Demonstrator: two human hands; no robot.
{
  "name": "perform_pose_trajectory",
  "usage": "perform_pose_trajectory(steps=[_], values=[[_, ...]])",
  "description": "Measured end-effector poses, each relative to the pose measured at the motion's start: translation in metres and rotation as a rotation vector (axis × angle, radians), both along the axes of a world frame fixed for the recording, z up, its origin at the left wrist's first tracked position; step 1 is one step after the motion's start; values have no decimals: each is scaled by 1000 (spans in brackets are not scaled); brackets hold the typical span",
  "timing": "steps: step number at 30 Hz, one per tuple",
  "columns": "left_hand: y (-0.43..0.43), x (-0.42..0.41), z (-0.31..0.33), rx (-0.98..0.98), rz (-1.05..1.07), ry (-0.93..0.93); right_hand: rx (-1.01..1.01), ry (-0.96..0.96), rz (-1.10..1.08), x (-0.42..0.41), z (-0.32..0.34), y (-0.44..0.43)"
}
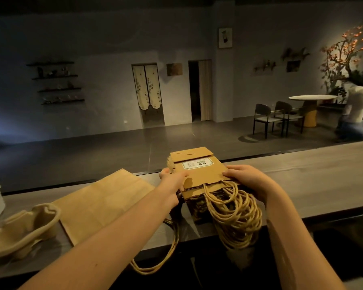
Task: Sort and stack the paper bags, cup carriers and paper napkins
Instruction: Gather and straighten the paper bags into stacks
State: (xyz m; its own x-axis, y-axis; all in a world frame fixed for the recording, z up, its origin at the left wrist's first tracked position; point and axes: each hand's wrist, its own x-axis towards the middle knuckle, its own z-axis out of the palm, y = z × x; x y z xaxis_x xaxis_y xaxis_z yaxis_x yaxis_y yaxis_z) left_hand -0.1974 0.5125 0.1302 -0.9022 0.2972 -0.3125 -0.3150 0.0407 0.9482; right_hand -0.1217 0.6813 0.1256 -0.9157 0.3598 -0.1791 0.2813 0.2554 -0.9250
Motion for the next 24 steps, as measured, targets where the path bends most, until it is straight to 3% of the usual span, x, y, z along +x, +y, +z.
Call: perform_pose_trajectory(steps=[6,13,16,18,24], values=[[9,7,-4,-87,-93,13,244,-40,-50,16,-3,-11],[18,12,-8,-87,-138,48,-45,-36,-84,19,-6,14],[15,4,0,-92,-102,22,-364,32,-76,12,-10,24],[12,2,6,-74,-92,11,-464,83,-72,4,-6,25],[16,13,16,-190,-166,67,-47,-58,-95,-16,4,4]])
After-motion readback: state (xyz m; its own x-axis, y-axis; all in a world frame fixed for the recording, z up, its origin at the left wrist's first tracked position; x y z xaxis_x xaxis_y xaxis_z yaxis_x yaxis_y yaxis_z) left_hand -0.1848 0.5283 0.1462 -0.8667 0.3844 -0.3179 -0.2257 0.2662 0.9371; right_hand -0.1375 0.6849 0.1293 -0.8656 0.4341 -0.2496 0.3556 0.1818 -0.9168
